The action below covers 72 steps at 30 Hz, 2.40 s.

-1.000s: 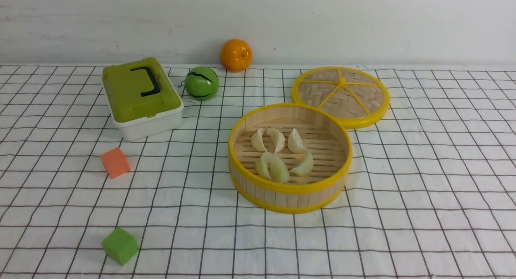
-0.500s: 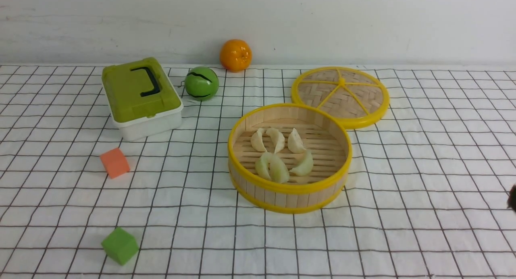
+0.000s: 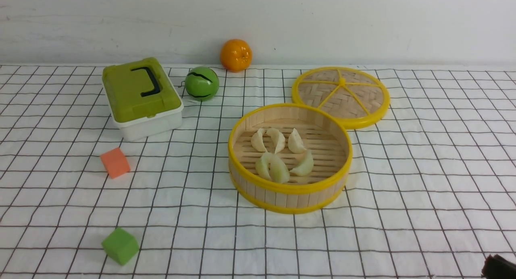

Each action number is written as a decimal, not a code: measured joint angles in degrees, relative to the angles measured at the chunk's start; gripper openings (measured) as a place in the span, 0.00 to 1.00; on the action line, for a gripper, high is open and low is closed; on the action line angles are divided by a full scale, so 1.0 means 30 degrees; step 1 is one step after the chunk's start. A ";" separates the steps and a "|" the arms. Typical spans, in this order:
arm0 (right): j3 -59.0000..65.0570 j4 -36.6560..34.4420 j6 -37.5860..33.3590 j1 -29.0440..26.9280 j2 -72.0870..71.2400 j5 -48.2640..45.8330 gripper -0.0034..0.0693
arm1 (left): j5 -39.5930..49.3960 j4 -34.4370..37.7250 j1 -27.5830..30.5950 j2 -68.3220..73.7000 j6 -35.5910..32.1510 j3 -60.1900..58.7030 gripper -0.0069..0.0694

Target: Put the dumplings into the steamer on the table with the white tablecloth.

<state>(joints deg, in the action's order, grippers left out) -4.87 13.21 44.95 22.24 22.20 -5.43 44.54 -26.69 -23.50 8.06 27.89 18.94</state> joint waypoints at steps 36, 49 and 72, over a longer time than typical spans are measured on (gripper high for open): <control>0.1987 -0.5586 -1.6723 -0.6821 -0.7607 -0.5583 0.13 | -0.0007 0.0000 0.0000 0.0000 0.0017 0.0000 0.21; 0.1987 -0.4722 -1.4213 -0.6515 -0.7607 -0.5564 0.16 | -0.0007 0.0000 0.0000 0.0000 0.0017 0.0000 0.23; 0.1987 -0.4689 -1.4198 -0.6515 -0.7607 -0.5564 0.02 | -0.0007 0.0000 0.0000 0.0000 0.0017 0.0000 0.26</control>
<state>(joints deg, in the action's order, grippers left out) 1.09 -0.86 2.36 2.69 -0.62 -22.12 44.52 -26.69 -23.50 8.06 27.94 18.94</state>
